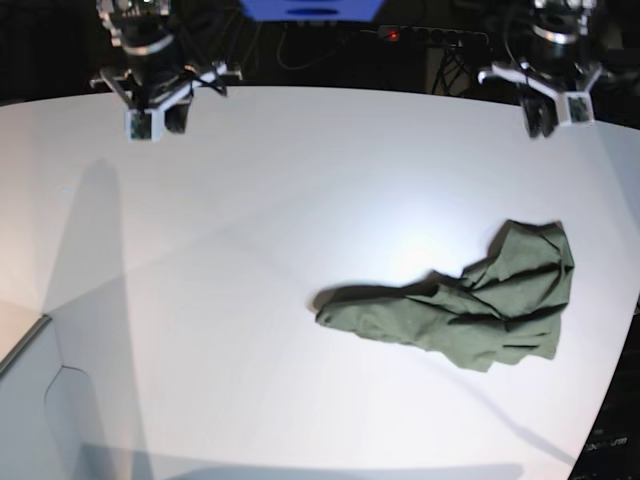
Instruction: Layout the t-shirt on the table in an organized manner, then fold the t-shirt properly
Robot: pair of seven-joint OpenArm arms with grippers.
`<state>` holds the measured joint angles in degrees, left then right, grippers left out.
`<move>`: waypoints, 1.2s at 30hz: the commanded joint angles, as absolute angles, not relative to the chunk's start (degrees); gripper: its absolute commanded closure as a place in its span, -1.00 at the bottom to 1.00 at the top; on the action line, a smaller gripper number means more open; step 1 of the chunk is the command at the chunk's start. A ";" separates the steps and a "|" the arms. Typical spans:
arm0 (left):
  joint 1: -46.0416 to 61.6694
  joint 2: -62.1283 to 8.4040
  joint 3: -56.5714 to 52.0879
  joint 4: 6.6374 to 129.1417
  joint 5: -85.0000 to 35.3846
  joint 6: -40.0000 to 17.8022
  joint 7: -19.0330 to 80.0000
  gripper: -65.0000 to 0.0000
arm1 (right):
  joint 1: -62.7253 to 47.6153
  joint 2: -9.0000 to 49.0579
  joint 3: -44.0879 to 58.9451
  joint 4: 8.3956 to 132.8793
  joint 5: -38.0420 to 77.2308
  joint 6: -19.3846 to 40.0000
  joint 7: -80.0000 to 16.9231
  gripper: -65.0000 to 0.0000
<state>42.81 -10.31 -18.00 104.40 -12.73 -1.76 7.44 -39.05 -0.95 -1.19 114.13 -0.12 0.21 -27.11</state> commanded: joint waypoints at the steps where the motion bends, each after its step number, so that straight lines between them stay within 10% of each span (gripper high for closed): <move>1: 42.15 -10.51 -18.24 105.36 -14.29 -3.30 5.76 0.48 | -38.20 -0.66 -1.80 115.38 0.04 0.31 -27.91 0.80; 10: 28.62 -9.27 -21.23 97.63 -16.66 -5.93 12.97 -0.54 | -34.59 0.92 -3.82 115.47 0.04 0.40 -32.57 -0.02; 36: -0.48 -8.40 -23.87 63.69 -16.66 -6.02 12.88 -0.56 | -34.68 2.15 -4.44 115.12 0.04 0.40 -33.10 -0.03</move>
<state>0.64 -7.84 -23.86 62.87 -16.43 -5.78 14.35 -34.48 2.07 -4.51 114.32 0.05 0.21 -33.91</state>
